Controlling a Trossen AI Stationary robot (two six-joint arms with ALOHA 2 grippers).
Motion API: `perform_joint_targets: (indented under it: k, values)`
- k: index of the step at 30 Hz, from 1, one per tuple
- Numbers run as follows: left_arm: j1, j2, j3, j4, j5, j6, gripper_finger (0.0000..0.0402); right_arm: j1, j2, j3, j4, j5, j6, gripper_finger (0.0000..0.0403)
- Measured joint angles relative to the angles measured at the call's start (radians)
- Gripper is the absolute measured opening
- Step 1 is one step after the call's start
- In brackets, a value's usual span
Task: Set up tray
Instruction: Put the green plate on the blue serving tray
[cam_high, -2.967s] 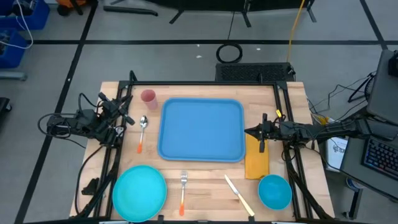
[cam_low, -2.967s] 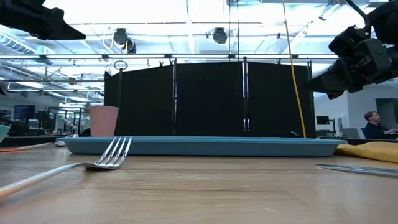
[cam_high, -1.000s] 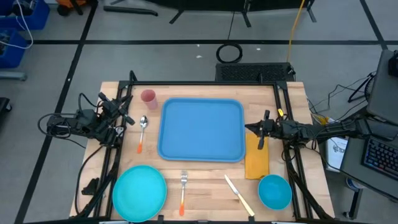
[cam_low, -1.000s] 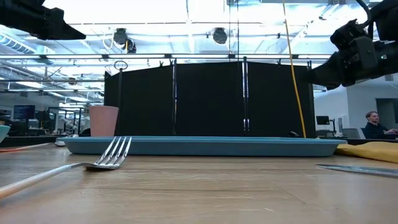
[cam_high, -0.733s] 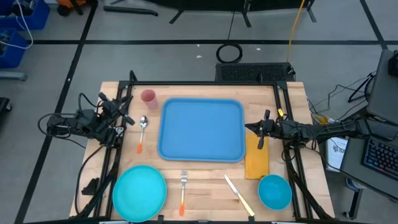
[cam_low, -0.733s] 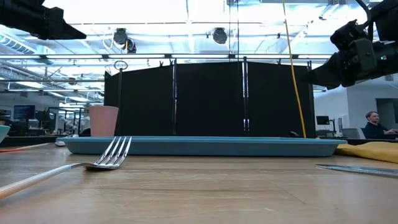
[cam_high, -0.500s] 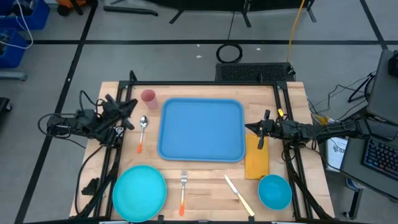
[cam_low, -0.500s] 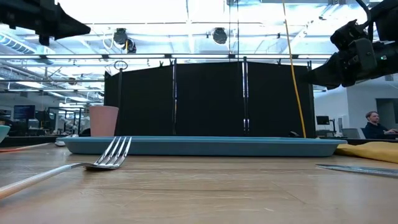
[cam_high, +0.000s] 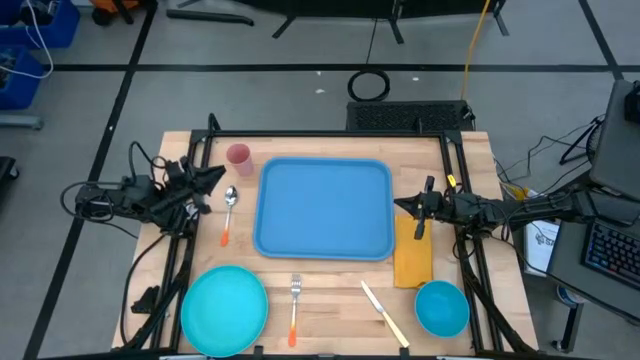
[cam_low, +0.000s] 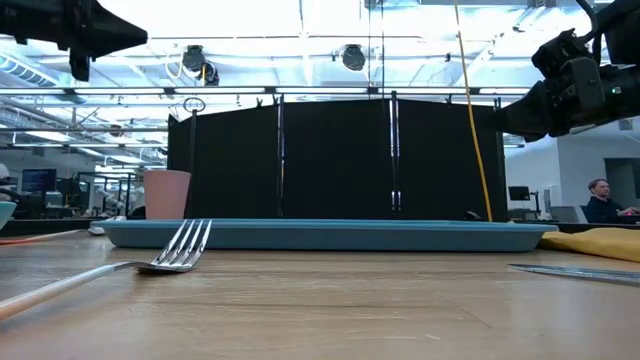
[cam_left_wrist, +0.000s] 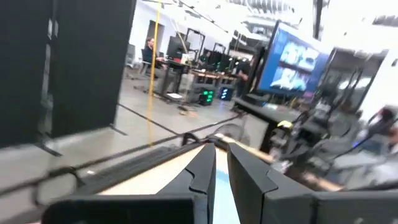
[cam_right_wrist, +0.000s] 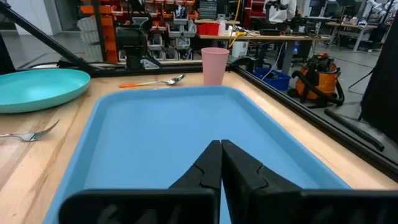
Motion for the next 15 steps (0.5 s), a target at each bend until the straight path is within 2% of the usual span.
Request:
perform_joint_targets:
  k: [7,12,15]
  values:
    - [0.0,0.0,0.0,0.001,-0.002,-0.142,0.0044,0.0,0.0,0.0,0.0,-0.001,0.03,0.0]
    - [0.0,0.0,0.0,-0.004,0.111,-0.131,0.0044,0.0,0.0,0.0,0.001,0.0,0.086,0.0]
    - [0.0,0.0,0.0,0.019,0.123,-0.15,0.0044,0.0,0.0,0.0,0.001,0.0,0.079,0.0]
